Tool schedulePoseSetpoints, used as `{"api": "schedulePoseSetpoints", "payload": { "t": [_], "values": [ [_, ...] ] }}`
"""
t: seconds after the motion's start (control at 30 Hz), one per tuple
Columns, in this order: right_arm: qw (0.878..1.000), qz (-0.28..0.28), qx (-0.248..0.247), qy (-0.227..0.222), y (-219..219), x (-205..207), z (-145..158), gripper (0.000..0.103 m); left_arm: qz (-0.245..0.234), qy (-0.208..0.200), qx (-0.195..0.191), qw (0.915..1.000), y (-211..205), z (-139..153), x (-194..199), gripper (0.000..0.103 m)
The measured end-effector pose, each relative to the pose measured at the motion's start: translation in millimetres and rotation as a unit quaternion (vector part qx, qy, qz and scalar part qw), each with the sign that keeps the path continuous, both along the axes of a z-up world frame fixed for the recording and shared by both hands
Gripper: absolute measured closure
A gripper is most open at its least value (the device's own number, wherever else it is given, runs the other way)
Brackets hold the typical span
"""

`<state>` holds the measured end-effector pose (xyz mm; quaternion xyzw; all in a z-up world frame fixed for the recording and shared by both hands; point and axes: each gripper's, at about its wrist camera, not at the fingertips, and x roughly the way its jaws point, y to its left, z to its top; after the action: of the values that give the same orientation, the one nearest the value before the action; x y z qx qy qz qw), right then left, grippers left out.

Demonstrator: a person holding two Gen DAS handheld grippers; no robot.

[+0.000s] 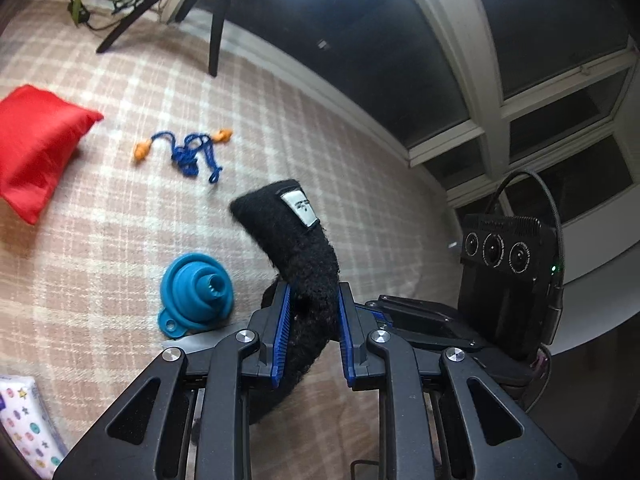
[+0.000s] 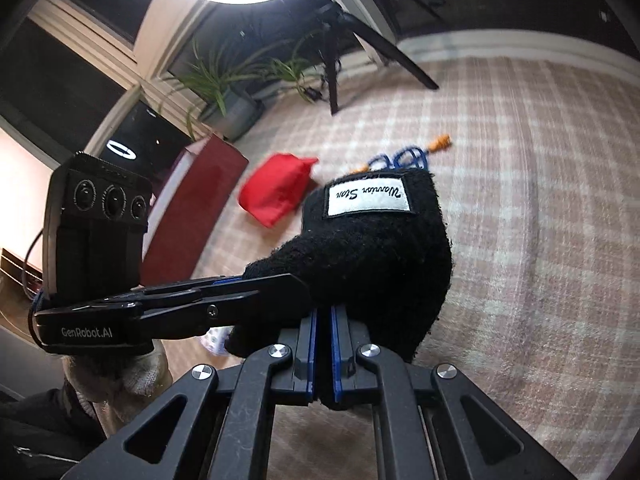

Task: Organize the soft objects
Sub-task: 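Grasp the black glove with the right tool while the left tool also grips it, then carry the black glove with both tools over the cardboard box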

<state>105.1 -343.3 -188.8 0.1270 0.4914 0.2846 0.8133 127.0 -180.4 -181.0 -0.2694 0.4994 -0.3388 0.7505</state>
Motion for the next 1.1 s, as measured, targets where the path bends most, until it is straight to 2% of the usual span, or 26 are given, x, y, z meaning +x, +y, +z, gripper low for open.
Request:
{"api": "schedulePoseSetpoints", "payload": {
  "t": [0.3,0.57,0.77,1.1],
  "values": [
    [0.999,-0.002,0.010,-0.042,22.7,-9.5,38.9,0.096,0.012,-0.036,-0.012,0.9992,25.4,34.0,-10.1,0.085],
    [0.998,0.015,0.015,-0.062,58.9,-18.1,58.6,0.100,0.036,-0.054,-0.023,0.9976,64.9,50.4,-24.4,0.085],
    [0.996,0.037,0.018,-0.078,104.1,-20.0,75.4,0.100,0.064,-0.071,-0.026,0.9951,103.6,65.4,-35.0,0.085],
    [0.991,0.082,0.029,-0.100,195.9,-21.0,96.0,0.100,0.114,-0.099,-0.017,0.9884,192.4,90.7,-54.5,0.085]
  ]
}}
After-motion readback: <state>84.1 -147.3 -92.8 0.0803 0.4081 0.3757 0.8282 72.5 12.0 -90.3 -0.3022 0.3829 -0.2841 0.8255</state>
